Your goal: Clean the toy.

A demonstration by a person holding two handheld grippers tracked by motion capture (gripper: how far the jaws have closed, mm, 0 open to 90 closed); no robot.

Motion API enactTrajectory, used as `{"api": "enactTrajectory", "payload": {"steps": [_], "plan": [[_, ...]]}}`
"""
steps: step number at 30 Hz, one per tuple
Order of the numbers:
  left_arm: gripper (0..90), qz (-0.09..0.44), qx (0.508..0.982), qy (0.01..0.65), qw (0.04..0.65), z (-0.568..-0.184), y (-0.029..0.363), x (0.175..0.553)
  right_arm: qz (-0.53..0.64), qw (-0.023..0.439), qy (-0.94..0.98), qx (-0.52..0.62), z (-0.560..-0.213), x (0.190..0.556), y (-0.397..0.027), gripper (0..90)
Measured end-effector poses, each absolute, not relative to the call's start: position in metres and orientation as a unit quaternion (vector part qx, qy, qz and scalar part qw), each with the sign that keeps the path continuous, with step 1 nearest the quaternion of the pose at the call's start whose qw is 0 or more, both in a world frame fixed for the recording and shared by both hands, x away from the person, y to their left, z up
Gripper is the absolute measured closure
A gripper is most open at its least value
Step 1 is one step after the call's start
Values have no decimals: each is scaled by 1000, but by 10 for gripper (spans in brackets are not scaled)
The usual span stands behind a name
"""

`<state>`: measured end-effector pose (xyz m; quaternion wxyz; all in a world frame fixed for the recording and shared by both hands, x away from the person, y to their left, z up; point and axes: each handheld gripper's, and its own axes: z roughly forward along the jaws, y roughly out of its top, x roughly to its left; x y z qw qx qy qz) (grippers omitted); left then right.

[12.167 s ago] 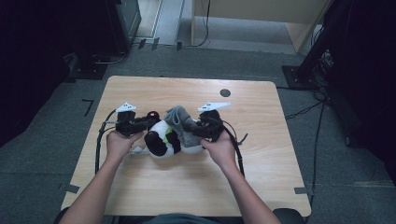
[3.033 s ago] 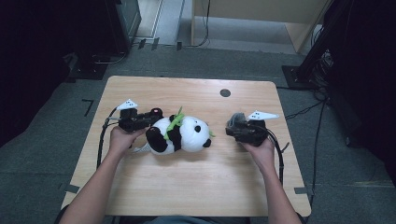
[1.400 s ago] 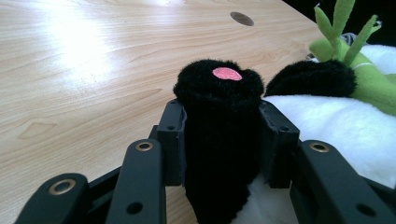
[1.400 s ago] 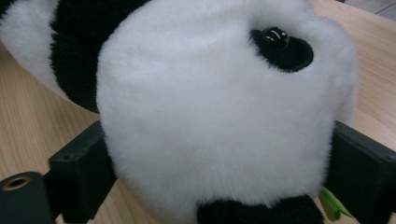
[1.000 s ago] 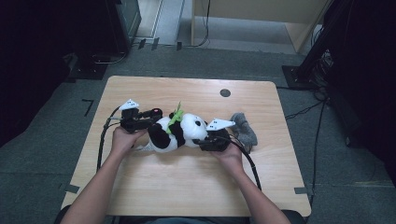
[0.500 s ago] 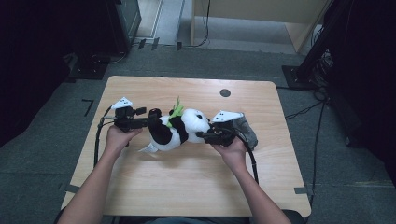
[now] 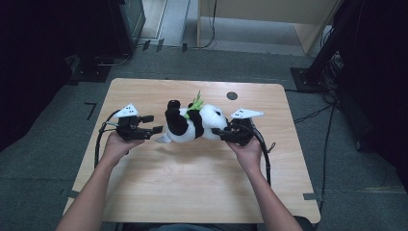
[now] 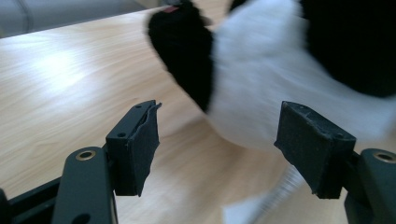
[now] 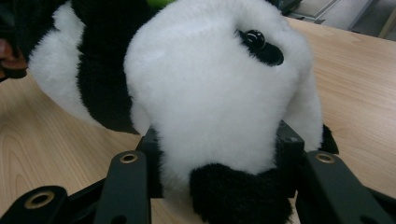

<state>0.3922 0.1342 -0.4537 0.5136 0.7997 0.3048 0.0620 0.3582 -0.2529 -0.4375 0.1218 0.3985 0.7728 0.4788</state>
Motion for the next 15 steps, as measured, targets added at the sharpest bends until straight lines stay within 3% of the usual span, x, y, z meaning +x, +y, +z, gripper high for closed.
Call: {"api": "enactTrajectory", "payload": {"steps": [5, 15], "plan": [[299, 73, 805, 265, 525, -453, 124, 375, 478, 113, 769, 409, -436, 361, -254, 531], [155, 95, 806, 233, 536, -456, 104, 369, 477, 89, 774, 407, -434, 362, -241, 524]]}}
